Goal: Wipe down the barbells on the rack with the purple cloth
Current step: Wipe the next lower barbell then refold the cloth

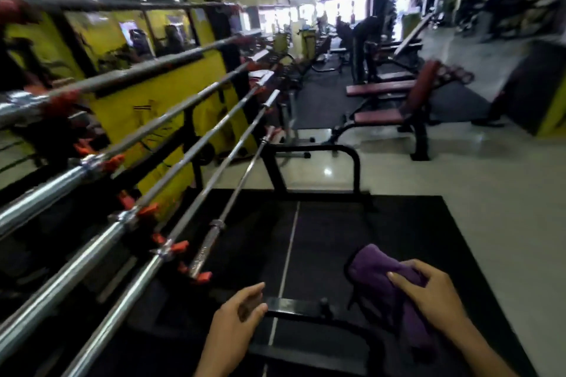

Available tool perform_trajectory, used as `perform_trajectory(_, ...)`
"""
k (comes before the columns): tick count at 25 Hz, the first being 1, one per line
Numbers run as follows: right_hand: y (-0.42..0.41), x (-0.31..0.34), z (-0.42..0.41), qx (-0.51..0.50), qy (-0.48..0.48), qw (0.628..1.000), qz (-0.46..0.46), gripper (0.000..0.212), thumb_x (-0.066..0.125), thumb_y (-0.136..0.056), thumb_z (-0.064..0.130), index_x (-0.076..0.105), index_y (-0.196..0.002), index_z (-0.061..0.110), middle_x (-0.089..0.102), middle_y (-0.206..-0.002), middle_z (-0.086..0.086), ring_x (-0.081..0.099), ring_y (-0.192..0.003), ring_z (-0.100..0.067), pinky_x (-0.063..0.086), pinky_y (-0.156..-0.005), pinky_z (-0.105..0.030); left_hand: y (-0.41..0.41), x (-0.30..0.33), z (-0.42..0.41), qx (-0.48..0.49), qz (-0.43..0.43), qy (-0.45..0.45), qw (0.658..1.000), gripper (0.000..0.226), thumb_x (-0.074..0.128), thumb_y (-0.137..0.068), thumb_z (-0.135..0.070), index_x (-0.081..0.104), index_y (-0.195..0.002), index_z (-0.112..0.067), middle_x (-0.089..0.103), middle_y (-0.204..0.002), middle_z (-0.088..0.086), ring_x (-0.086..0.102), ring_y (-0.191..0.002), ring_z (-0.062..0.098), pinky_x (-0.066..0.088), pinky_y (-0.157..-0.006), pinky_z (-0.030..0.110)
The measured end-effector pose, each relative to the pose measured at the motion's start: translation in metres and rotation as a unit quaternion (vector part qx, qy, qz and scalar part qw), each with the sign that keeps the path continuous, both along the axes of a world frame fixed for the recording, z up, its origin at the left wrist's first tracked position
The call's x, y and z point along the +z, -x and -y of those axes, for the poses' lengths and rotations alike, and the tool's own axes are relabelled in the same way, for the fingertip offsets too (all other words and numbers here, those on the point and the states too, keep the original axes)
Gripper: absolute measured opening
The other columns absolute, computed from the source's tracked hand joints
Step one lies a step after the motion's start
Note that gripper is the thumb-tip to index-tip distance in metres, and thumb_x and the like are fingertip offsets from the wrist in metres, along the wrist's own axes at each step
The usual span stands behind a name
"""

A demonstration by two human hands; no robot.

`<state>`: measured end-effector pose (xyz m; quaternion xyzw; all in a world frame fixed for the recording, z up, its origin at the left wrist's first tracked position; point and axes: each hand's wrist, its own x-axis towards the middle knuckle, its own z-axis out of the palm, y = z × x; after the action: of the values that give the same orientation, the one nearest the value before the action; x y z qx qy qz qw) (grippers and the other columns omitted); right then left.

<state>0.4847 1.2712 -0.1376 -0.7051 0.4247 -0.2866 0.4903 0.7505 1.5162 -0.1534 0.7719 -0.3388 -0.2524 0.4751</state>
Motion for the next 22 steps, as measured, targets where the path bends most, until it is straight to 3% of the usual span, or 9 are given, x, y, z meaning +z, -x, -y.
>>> perform_trajectory(3, 0.04, -0.026, 0.029, -0.033, -0.009, 0.999, -0.03, 0.015, 0.08, -0.084, 0.018, 0.074, -0.085, 0.031, 0.073, -0.079, 0.016, 0.068, -0.072, 0.0, 0.051, -0.064, -0.022, 0.014, -0.02, 0.047, -0.045, -0.014, -0.038, 0.998, 0.037, 0.074, -0.088, -0.008, 0.07, -0.115, -0.033, 0.075, -0.105, -0.018, 0.067, -0.108, -0.001, 0.05, -0.095, 0.016)
perform_trajectory(8, 0.063, -0.068, 0.082, -0.057, -0.021, 0.997, -0.05, 0.016, 0.076, -0.089, 0.019, 0.07, -0.085, 0.033, 0.073, -0.08, 0.012, 0.068, -0.075, -0.001, 0.05, -0.065, -0.017, 0.016, -0.065, 0.128, -0.075, -0.062, -0.078, 0.992, 0.032, 0.072, -0.09, -0.009, 0.071, -0.114, -0.031, 0.075, -0.108, -0.016, 0.067, -0.106, -0.002, 0.052, -0.097, 0.021)
perform_trajectory(12, 0.064, -0.068, 0.128, -0.01, -0.008, 0.995, -0.099, 0.006, 0.069, -0.094, 0.023, 0.067, -0.094, 0.029, 0.072, -0.089, 0.009, 0.069, -0.085, -0.008, 0.056, -0.076, -0.032, 0.013, -0.105, 0.198, -0.089, -0.057, -0.092, 0.99, 0.029, 0.071, -0.091, -0.011, 0.07, -0.116, -0.026, 0.075, -0.108, -0.01, 0.066, -0.098, -0.009, 0.051, -0.082, 0.009)
perform_trajectory(16, 0.08, -0.062, 0.195, -0.013, 0.005, 0.99, -0.143, 0.003, 0.069, -0.094, 0.029, 0.066, -0.093, 0.029, 0.072, -0.088, 0.012, 0.069, -0.081, -0.006, 0.057, -0.076, -0.038, 0.03, -0.12, 0.282, -0.144, -0.048, -0.139, 0.979, 0.029, 0.07, -0.093, -0.02, 0.067, -0.12, -0.031, 0.072, -0.11, -0.013, 0.062, -0.1, -0.014, 0.049, -0.082, 0.006)
perform_trajectory(22, 0.1, -0.081, 0.297, -0.045, -0.045, 0.986, -0.151, 0.007, 0.07, -0.094, 0.024, 0.065, -0.091, 0.028, 0.074, -0.082, 0.009, 0.07, -0.076, -0.006, 0.058, -0.072, -0.038, 0.038, -0.132, 0.39, -0.188, -0.026, -0.214, 0.958, 0.033, 0.071, -0.091, -0.036, 0.06, -0.12, -0.046, 0.063, -0.121, -0.022, 0.059, -0.114, -0.001, 0.05, -0.101, 0.029)
